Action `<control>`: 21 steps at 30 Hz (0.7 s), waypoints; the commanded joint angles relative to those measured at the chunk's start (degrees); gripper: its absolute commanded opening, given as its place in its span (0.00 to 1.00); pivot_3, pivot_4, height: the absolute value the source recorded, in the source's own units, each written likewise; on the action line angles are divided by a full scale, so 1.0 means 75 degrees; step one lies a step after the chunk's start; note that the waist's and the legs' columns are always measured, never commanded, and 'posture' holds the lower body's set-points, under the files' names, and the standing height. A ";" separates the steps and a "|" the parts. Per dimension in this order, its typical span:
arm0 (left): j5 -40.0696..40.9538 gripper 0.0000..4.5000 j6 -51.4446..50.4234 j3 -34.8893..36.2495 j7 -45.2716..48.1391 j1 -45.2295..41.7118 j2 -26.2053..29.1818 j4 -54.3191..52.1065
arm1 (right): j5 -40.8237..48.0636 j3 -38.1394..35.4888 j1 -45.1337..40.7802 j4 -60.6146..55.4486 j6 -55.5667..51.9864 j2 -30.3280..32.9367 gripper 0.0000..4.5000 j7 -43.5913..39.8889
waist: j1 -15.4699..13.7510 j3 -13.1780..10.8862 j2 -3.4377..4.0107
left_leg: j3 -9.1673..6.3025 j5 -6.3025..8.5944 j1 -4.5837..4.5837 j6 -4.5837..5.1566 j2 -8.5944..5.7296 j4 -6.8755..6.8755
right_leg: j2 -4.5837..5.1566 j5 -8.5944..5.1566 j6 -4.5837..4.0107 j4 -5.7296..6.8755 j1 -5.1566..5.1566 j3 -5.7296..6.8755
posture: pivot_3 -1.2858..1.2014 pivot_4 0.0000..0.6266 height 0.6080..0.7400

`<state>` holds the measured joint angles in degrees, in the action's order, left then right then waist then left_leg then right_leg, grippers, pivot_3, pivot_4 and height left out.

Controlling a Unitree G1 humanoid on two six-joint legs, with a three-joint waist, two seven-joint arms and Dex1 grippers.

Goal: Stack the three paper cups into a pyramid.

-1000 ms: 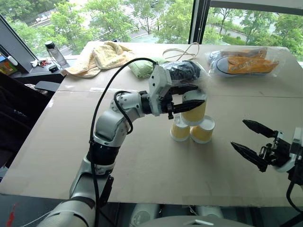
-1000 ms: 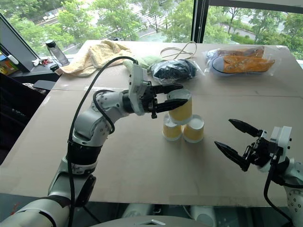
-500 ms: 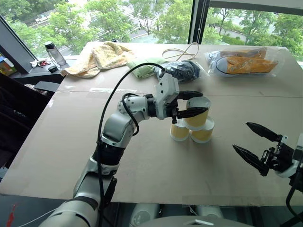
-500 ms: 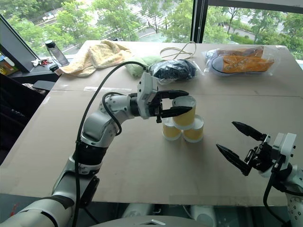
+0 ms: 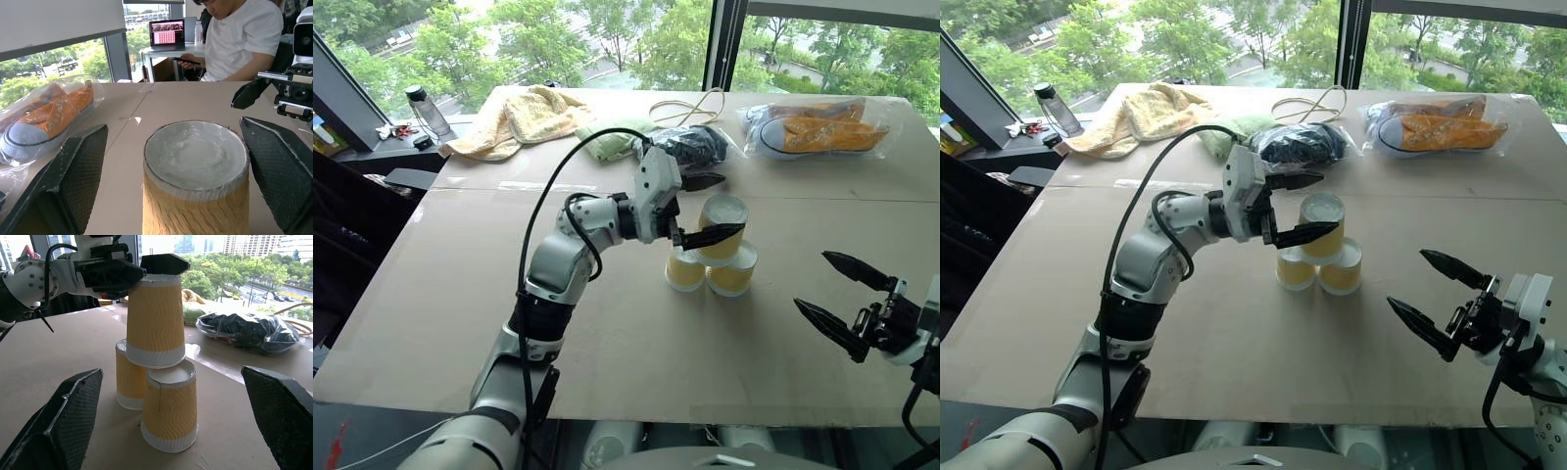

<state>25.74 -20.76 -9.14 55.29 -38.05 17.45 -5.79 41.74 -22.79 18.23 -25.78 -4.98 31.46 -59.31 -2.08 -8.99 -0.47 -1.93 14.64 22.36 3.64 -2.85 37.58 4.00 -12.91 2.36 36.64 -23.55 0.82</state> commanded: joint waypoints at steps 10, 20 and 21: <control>0.2121 0.99 -0.1730 0.1712 -0.0457 0.1051 0.1434 -0.2629 | -0.0097 0.0241 -0.0457 0.1003 0.0260 0.0021 1.00 -0.0505 | 0.0087 0.0001 0.0002 | 0.0000 0.0000 -0.0006 -0.0001 0.0003 0.0000 | 0.0001 -0.0001 -0.0001 0.0004 0.0001 -0.0002 | 0.52 0.24 1.00; -0.0551 0.99 0.0116 0.2006 -0.1438 0.5318 0.2479 -0.2096 | -0.0722 0.0416 -0.0976 0.3060 0.1074 -0.0060 1.00 -0.1128 | 0.0127 0.0003 0.0005 | 0.0021 0.0002 -0.0051 0.0002 0.0005 -0.0024 | 0.0009 -0.0018 -0.0031 0.0002 0.0024 -0.0024 | 0.52 0.24 1.00; -0.0702 0.99 0.0360 0.2007 -0.1448 0.5556 0.2456 -0.1976 | -0.0758 0.0423 -0.1018 0.3203 0.1118 -0.0032 1.00 -0.1198 | 0.0119 0.0003 0.0006 | 0.0023 0.0003 -0.0053 0.0002 0.0005 -0.0024 | 0.0011 -0.0019 -0.0034 0.0001 0.0025 -0.0026 | 0.52 0.24 1.00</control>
<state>23.21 -22.56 5.59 45.12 2.88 35.77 -20.53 36.27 -18.84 11.03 -2.34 1.77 30.41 -66.99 -1.18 -8.97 -0.43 -1.74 14.67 21.96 3.65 -2.82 37.41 4.12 -13.06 2.09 36.65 -23.36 0.61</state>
